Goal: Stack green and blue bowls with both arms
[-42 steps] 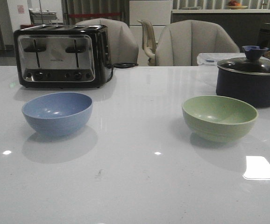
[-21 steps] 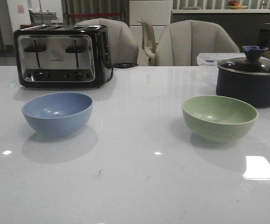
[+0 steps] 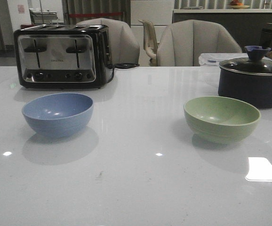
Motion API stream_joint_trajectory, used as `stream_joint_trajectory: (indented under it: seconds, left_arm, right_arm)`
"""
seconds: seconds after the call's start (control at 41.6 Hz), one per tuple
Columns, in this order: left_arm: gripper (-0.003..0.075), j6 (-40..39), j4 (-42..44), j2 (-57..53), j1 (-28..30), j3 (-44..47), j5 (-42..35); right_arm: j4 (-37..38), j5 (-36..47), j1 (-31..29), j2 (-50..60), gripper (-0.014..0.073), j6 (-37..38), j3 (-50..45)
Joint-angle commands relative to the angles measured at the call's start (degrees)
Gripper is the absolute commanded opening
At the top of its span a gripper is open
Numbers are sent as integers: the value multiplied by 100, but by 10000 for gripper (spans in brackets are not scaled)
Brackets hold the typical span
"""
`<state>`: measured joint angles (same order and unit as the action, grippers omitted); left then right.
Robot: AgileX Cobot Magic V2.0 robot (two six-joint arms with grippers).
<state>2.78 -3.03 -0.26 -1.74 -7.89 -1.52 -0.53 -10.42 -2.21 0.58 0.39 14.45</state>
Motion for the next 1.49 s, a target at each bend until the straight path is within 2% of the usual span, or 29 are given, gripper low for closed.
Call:
stream_joint_trajectory:
  seconds: [0.0,0.192,0.361,0.697,0.962,1.034,1.106,1.178,1.25,1.298,1.37,1.466]
  left_arm:
    - [102,4,-268,209,-36,-942,21]
    - [102,4,-404,1078,-36,-2377,1295]
    - [102,4,-404,1861,-36,-3221,2455]
    - [102,4,-404,2887,-36,-3220,3060]
    - [102,4,-404,3367,-36,-3220,3179]
    - [102,4,-377,3471,-36,-3220,3245]
    - [104,4,-377,3585,-36,-3220,3285]
    - [127,4,-377,3680,-36,-3220,3285]
    - [206,4,-377,3754,-36,-3220,3285]
    - [277,4,-377,3799,-36,-3220,3275]
    - [365,4,-377,3836,-36,-3220,3266]
    - [395,4,-377,3902,-36,-3220,3277]
  right_arm:
    - [0,-36,-16,-227,34,-39,985]
    - [0,-825,-16,-1220,34,-39,2241]
    - [0,-1241,-16,-2064,34,-39,2502]
    - [0,-2331,-16,-3682,34,-39,2492]
    - [0,-2308,-16,-4931,36,-39,2492]
    - [0,-2209,-16,-5225,85,-39,2492]
    - [0,-2064,-16,-5498,227,-39,2492]
    - [-99,-1907,-16,-5772,409,-39,2492]
    - [-335,-1790,-16,-6002,535,-39,2511]
    - [-482,-1720,-10,-6164,574,-39,2533]
    - [-685,-1719,-10,-6429,577,-39,2652]
    - [-800,-1788,75,-6857,577,-90,2920]
